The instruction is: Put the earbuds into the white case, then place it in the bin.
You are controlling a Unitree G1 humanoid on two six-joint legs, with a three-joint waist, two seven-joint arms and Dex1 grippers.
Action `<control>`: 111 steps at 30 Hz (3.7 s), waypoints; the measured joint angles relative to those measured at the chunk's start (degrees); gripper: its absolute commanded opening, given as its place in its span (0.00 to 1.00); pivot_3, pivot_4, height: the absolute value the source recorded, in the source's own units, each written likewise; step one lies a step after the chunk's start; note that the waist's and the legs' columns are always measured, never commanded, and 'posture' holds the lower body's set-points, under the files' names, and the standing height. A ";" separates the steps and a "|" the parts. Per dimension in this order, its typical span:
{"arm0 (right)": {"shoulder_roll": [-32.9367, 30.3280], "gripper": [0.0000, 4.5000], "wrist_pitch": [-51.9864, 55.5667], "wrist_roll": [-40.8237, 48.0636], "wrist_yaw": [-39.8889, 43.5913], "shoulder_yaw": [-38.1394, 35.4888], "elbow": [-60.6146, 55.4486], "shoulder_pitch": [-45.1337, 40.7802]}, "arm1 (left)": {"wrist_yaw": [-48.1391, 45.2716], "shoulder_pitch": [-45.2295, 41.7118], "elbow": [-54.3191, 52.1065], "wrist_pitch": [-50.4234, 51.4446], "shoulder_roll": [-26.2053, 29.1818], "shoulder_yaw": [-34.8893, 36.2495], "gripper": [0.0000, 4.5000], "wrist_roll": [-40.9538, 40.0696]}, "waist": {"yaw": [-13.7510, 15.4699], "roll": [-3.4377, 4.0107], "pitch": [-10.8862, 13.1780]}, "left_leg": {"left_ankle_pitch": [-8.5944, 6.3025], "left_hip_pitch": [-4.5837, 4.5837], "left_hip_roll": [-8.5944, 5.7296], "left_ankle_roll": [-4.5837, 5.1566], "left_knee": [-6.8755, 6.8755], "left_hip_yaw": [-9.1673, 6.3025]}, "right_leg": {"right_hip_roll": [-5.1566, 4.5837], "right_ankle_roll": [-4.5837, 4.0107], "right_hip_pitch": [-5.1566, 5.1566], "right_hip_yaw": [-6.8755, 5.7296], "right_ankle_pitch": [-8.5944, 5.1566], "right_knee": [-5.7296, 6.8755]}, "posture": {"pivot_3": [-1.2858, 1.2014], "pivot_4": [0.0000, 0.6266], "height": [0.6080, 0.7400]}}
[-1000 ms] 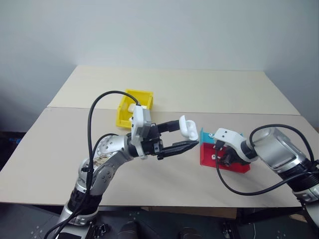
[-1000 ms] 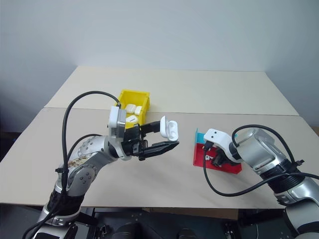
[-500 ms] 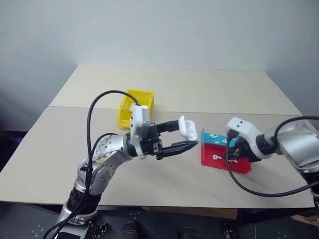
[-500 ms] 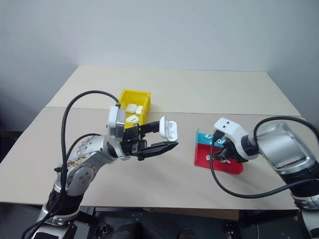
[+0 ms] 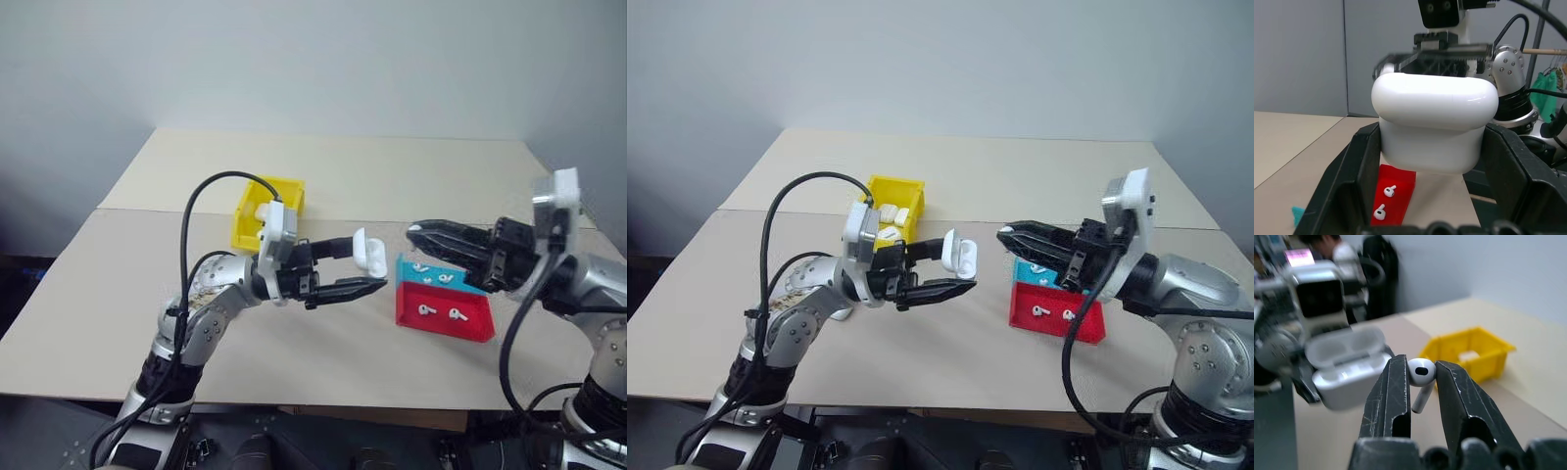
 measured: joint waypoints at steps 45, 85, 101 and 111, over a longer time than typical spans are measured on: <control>-10.36 0.96 -24.56 2.13 -8.61 16.31 1.89 6.71 | -0.19 -1.84 1.19 1.19 -0.60 0.04 0.62 1.44 | -0.12 0.00 0.00 | 0.00 -0.01 0.00 0.00 -0.03 0.01 | -0.01 0.00 -0.01 0.02 0.00 -0.05 | 0.52 0.24 1.00; -17.03 0.55 -105.79 -77.93 22.53 66.74 100.19 -47.88 | 4.23 4.53 -4.15 0.23 -0.86 1.66 0.62 1.82 | -1.23 0.53 0.37 | 0.12 -0.01 0.02 -0.20 -0.10 0.18 | -0.03 0.00 -0.16 0.11 -0.01 -0.07 | 0.52 0.24 1.00; -12.74 0.55 -108.65 -88.62 13.34 70.49 109.01 -49.68 | 6.76 6.46 -6.73 0.21 -0.94 1.85 0.62 2.21 | -1.27 0.61 0.41 | 0.16 0.01 0.02 -0.27 -0.10 0.19 | -0.04 -0.01 -0.16 0.12 -0.01 -0.01 | 0.52 0.24 1.00; -11.52 0.55 -108.32 -90.10 11.33 70.69 110.23 -49.66 | 7.72 7.03 -7.62 0.22 -0.34 2.29 0.62 2.20 | -1.29 0.63 0.42 | 0.24 0.01 0.02 -0.40 -0.11 0.19 | -0.04 -0.01 -0.16 0.12 -0.01 0.00 | 0.52 0.24 1.00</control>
